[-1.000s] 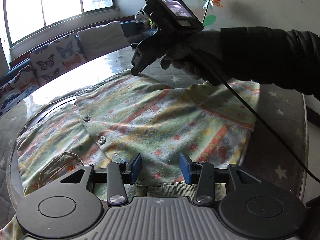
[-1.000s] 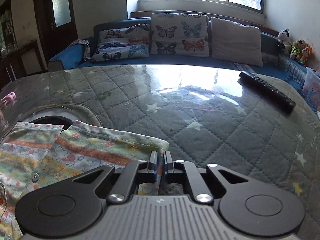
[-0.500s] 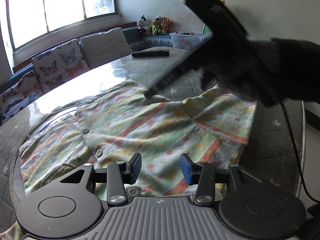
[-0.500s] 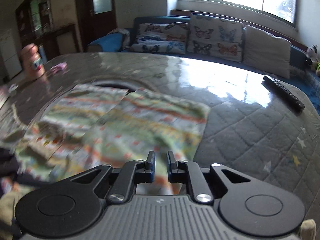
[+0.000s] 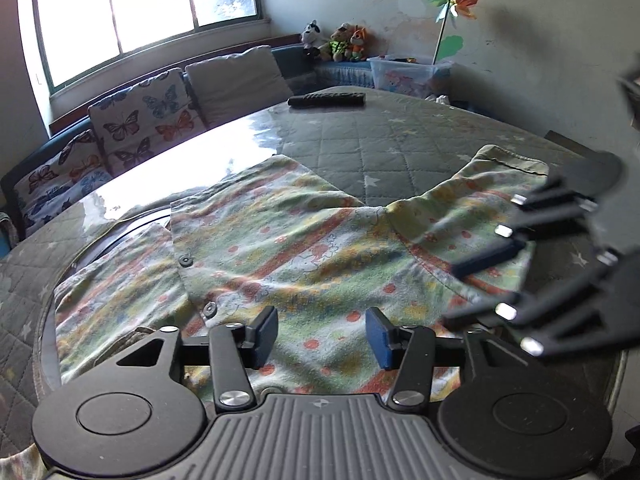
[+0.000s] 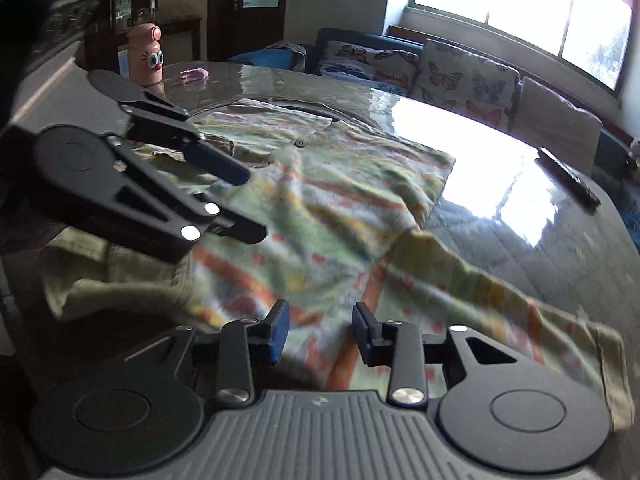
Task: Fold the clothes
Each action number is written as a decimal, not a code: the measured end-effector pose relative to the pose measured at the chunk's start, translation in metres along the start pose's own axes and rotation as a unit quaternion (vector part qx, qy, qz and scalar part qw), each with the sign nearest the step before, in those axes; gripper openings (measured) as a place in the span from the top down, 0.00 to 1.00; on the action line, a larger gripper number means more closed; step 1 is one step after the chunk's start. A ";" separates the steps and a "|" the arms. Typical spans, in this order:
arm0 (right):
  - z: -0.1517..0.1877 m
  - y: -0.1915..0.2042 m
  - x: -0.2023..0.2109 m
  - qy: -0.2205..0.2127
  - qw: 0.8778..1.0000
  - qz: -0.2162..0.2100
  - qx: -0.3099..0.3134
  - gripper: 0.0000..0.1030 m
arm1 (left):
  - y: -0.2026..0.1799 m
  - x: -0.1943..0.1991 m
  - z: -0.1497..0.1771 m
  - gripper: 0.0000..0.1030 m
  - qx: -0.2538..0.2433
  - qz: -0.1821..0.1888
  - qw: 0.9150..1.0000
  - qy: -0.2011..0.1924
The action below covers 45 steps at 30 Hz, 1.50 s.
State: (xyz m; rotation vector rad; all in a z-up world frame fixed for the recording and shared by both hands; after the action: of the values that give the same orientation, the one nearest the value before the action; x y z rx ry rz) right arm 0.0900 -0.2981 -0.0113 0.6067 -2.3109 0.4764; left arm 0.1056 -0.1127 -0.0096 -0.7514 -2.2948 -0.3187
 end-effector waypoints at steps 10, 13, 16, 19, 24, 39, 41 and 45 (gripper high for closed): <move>0.040 -0.092 0.034 -0.013 0.976 0.128 -0.173 0.51 | -0.024 -0.012 -0.002 0.28 -0.016 0.011 1.000 0.008; 0.052 -0.133 0.038 -0.016 0.955 0.205 -0.214 0.51 | -0.028 -0.014 -0.002 0.26 -0.025 0.011 1.000 0.013; 0.059 -0.163 0.034 -0.012 0.939 0.253 -0.232 0.51 | -0.030 -0.015 -0.004 0.25 -0.029 0.008 0.999 0.016; 0.067 -0.184 0.024 -0.001 0.928 0.269 -0.256 0.51 | -0.032 -0.017 -0.004 0.25 -0.029 0.006 0.999 0.019; 0.079 -0.192 0.016 0.005 0.918 0.256 -0.303 0.54 | -0.035 -0.021 -0.003 0.24 -0.031 0.005 0.999 0.027; 0.028 -0.171 0.075 -0.100 0.926 0.168 -0.323 0.93 | -0.044 -0.022 -0.003 0.21 -0.042 0.002 0.999 0.021; 0.005 -0.161 0.091 -0.132 0.930 0.140 -0.313 0.93 | -0.046 -0.022 -0.002 0.20 -0.045 0.001 0.999 0.018; -0.035 -0.140 0.105 -0.170 0.939 0.095 -0.283 0.93 | -0.048 -0.018 0.001 0.20 -0.049 -0.005 0.999 0.010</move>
State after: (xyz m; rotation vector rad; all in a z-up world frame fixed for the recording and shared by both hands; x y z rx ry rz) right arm 0.1157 -0.4266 0.1099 0.1902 -2.6765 -0.2382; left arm 0.0873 -0.1581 -0.0239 -0.7817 -2.2790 -0.4438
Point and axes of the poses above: each gripper's, at about its wrist camera, not at the fingertips, and x roughly against the way its jaws point, y to its left, z to its underside, the point moved 3 cm from there along -x, roughly the way its jaws point, and after that the axes turned 8 degrees about z, right-handed, at the moved point
